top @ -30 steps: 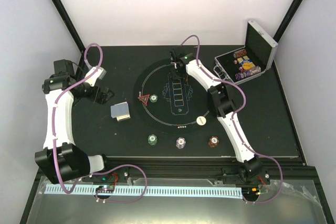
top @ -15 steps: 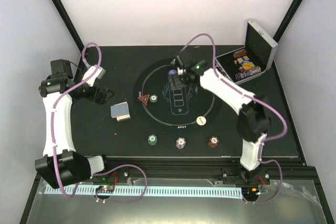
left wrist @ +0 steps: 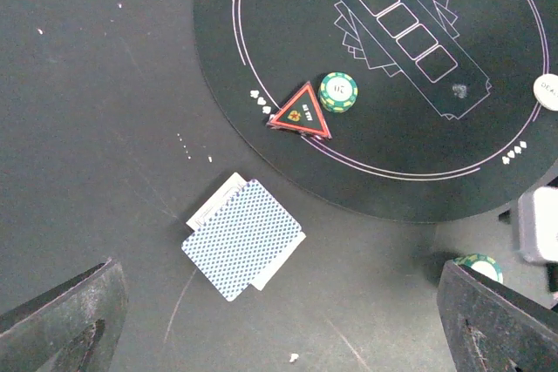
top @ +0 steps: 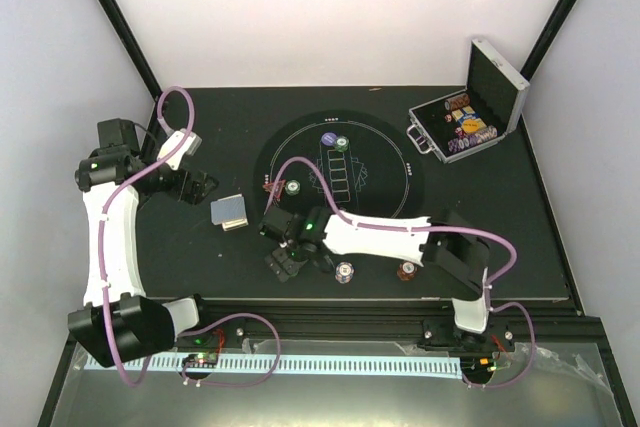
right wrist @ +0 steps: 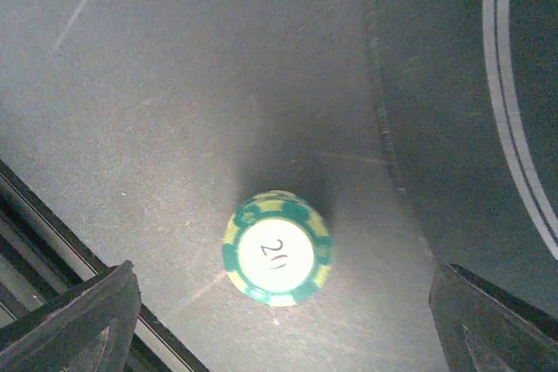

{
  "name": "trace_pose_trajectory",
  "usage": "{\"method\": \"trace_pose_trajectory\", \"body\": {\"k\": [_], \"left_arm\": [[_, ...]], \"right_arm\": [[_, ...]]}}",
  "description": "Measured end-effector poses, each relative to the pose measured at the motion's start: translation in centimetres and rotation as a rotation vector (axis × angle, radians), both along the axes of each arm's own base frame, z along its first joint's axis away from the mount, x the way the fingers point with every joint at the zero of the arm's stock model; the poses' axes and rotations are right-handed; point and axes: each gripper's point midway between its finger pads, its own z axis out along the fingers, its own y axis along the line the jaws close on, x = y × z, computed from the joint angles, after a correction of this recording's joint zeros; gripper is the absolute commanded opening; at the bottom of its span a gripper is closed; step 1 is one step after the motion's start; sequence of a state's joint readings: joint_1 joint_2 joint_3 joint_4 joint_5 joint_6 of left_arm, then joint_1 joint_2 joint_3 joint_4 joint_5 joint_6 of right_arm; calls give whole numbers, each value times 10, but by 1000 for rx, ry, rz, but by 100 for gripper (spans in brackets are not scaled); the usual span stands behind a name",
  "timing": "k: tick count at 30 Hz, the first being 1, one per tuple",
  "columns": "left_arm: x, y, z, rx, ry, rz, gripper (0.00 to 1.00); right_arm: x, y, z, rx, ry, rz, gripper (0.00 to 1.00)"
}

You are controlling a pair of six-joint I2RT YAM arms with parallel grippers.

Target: Distribute texas hold em gaming equipment

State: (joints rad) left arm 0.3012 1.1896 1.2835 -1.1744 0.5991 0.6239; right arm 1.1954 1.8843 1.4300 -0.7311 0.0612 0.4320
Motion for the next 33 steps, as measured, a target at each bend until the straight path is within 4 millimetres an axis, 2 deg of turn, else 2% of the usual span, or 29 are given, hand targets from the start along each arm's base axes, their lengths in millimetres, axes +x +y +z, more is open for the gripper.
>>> {"method": "trace_pose_trajectory", "body": {"k": [4, 8, 14, 19, 23, 28, 30, 33], "left_arm": [[-1, 0, 2, 3, -8, 0, 99], [-2, 0, 3, 6, -13, 1, 99], [-2, 0, 3, 8, -13, 1, 99], [-2, 1, 4, 14, -16, 4, 99], [-2, 1, 3, 16, -15, 5, 99], [-2, 1, 3, 17, -15, 5, 99], [-2, 1, 3, 18, -15, 5, 99], [-2, 2, 3, 20, -14, 7, 99]], "right_arm": [[-12, 8, -25, -50, 25, 19, 92], [-12, 9, -41, -86, 34, 17, 86], [-8, 18, -46, -91, 32, 14, 70], [-8, 18, -51, -103, 35, 17, 66], [-8, 17, -53, -108, 36, 19, 58], [-8, 17, -53, -110, 33, 23, 43], [-8, 17, -53, -109, 33, 20, 43], [-7, 17, -53, -109, 32, 21, 51]]}}
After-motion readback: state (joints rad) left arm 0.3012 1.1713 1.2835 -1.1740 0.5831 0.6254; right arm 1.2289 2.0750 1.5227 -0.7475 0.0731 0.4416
